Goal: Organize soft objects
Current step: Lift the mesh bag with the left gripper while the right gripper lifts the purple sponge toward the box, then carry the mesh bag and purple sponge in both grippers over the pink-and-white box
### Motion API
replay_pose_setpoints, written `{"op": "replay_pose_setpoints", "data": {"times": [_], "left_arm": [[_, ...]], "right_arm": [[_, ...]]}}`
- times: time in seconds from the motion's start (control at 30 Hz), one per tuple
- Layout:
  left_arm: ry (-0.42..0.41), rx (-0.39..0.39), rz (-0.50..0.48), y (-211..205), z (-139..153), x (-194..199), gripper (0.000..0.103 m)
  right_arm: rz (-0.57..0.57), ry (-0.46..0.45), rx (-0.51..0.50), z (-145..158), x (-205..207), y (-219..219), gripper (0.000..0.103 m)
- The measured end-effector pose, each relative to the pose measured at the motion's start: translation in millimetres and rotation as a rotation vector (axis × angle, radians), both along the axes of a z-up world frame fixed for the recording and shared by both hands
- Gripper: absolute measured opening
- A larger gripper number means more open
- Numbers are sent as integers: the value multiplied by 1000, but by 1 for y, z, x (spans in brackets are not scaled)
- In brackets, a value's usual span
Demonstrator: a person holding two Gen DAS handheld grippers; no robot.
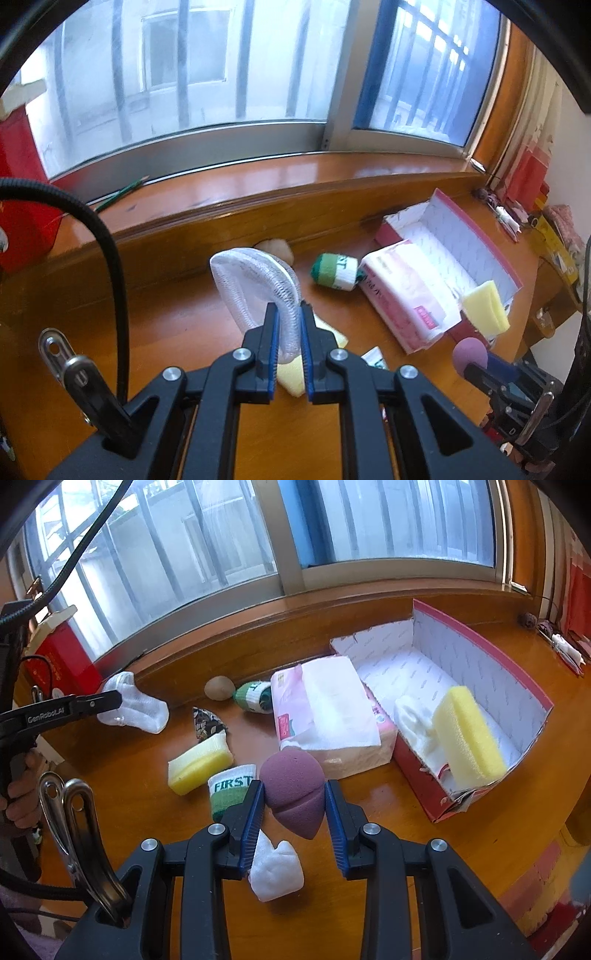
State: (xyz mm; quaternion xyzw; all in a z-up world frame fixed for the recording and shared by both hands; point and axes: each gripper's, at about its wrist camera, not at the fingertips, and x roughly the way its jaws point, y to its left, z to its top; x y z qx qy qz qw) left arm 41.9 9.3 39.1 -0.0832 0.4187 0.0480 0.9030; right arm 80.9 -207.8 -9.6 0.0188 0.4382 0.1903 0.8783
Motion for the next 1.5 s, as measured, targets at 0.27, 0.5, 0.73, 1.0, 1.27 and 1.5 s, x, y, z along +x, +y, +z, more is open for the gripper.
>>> {"op": "replay_pose_setpoints", "data": {"times": [0.27,0.5,0.73,1.0,1.27,1.5], "left_arm": [[-21,25,-28,-21,7,15,11],[-37,26,-56,-44,13,27,11],[-52,36,-82,-66,19,41,11],[-71,57,-104,-89,29,63,11],[-69,71,-124,-112,28,86,11],[-69,86,-143,-135,27,108,11]], "right_arm": [[-2,-23,8,10,0,-11,34],[-19,-49,7,21,2,-28,34],[-27,-67,2,29,6,-43,34],[-28,-90,1,37,18,-59,34],[-17,-100,10,39,35,-76,34],[-9,-106,17,39,52,-87,34]]}}
